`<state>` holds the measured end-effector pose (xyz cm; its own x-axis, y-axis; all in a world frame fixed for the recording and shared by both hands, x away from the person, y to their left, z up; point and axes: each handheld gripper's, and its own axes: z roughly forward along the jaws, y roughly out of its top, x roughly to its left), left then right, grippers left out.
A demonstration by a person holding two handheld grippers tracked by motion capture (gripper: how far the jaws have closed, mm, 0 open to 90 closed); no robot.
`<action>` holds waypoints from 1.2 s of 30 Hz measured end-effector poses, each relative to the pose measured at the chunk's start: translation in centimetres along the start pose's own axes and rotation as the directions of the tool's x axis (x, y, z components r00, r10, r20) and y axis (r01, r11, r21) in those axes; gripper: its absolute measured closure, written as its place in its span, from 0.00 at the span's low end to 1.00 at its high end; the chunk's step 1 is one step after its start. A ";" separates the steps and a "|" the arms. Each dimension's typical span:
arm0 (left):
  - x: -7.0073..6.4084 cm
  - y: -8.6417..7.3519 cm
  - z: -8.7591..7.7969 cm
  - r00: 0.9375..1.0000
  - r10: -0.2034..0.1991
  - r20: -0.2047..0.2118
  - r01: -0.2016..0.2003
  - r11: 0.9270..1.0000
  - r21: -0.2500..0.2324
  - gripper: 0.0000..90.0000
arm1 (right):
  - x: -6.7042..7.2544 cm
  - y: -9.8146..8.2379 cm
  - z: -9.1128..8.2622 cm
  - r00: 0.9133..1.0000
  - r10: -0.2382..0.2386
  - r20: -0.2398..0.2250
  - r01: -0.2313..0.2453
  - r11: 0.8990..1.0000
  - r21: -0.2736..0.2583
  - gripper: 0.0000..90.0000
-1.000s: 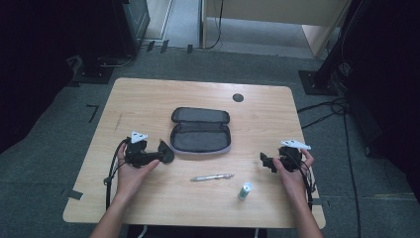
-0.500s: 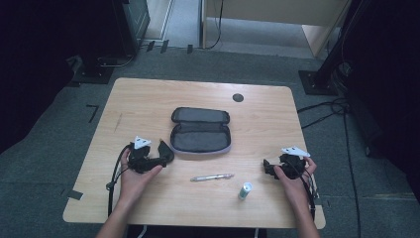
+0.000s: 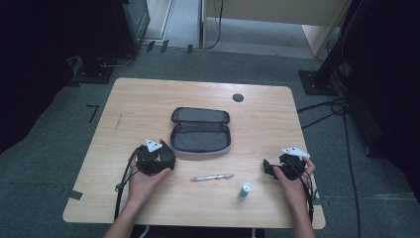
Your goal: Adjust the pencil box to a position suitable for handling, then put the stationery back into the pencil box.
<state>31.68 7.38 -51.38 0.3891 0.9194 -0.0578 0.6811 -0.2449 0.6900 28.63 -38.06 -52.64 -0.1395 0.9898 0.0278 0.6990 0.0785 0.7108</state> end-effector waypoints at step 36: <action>3.8 -0.5 -0.8 1.000 0.016 0.000 -0.016 0.999 -0.028 0.26 | 0.0 0.0 0.0 1.000 -0.003 -0.002 0.003 1.000 -0.001 0.00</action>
<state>32.32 11.29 -51.39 0.3997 0.9155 -0.0466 0.6570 -0.2506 0.7110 28.62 -38.04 -52.63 -0.1431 0.9893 0.0277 0.6983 0.0811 0.7112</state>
